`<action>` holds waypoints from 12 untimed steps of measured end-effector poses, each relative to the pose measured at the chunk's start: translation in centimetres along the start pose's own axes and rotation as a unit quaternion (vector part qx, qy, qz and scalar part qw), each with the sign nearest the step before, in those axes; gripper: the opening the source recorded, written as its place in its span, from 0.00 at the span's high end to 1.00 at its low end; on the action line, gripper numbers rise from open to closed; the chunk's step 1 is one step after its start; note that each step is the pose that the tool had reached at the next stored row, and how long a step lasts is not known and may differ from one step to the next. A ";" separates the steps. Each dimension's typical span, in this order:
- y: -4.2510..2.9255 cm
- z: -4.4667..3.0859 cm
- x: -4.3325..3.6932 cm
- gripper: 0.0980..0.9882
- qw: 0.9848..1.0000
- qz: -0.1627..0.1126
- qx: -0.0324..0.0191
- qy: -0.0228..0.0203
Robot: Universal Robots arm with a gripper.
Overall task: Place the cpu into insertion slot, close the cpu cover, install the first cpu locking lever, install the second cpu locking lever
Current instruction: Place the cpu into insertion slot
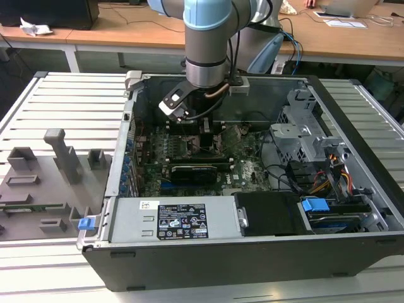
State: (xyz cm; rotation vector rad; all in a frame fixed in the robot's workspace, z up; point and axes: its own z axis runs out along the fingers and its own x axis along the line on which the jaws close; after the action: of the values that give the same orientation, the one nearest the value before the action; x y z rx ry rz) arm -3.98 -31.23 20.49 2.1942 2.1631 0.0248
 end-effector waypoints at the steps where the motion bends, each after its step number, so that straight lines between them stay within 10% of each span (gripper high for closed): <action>1: 0.02 0.02 0.01 0.50 1.000 0.000 0.000 0.000; 12: 0.01 0.35 0.03 0.50 1.000 -0.001 0.000 0.000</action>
State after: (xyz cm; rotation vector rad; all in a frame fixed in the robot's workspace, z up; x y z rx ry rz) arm -3.95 -31.21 20.13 2.1915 2.1665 0.0241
